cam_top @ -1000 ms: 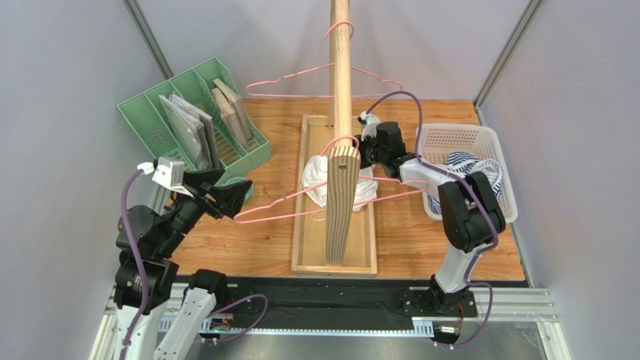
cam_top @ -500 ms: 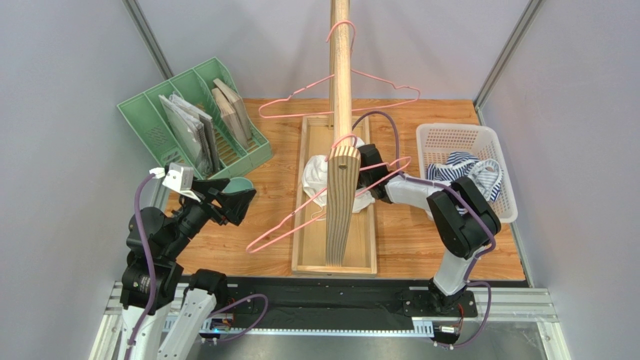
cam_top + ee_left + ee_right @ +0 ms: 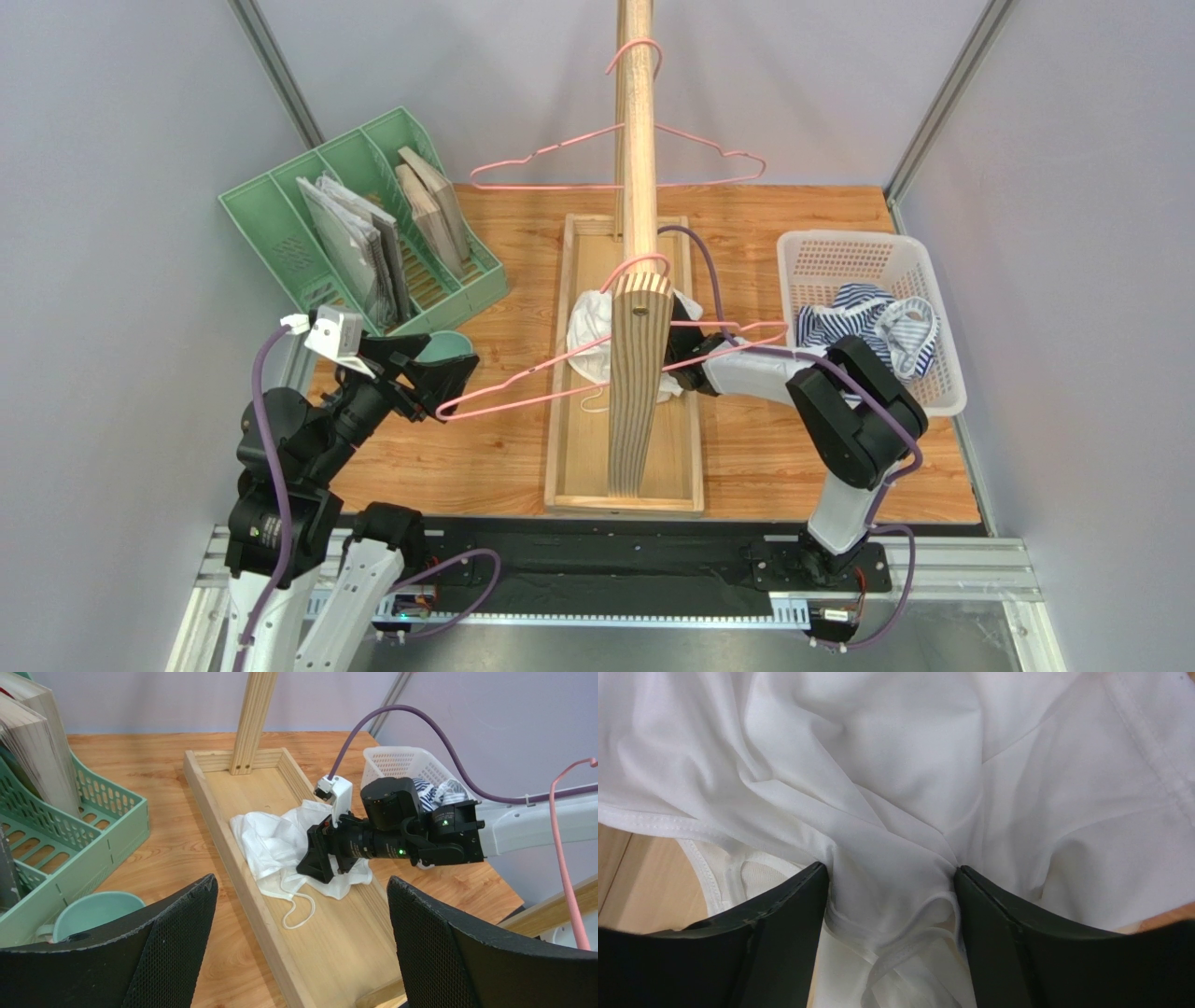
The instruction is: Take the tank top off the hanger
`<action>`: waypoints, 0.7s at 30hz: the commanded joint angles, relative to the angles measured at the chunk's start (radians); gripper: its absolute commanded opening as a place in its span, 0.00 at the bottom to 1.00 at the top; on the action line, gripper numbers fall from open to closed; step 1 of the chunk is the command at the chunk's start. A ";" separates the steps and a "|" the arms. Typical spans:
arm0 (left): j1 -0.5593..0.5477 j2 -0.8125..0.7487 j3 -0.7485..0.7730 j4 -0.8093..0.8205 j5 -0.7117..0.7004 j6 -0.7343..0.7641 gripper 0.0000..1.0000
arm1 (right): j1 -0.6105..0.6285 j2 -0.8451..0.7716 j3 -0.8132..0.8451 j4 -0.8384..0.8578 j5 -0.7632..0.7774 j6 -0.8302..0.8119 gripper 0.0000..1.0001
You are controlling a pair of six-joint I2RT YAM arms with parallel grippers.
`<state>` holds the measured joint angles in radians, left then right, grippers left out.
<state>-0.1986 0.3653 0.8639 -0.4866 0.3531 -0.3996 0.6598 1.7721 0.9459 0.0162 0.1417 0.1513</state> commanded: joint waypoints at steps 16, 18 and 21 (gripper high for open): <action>0.005 0.014 -0.002 0.028 -0.006 -0.024 0.93 | -0.167 -0.258 -0.308 0.519 -0.350 0.338 0.00; 0.005 0.015 -0.002 0.029 -0.012 -0.027 0.92 | -0.176 -0.249 -0.306 0.574 -0.470 0.396 0.00; 0.005 0.009 -0.009 0.040 -0.035 -0.039 0.92 | -0.204 -0.227 -0.329 0.728 -0.632 0.526 0.00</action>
<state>-0.1986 0.3695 0.8619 -0.4820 0.3443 -0.4118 0.4728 1.5433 0.6384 0.4412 -0.2077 0.4885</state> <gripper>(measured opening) 0.919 0.024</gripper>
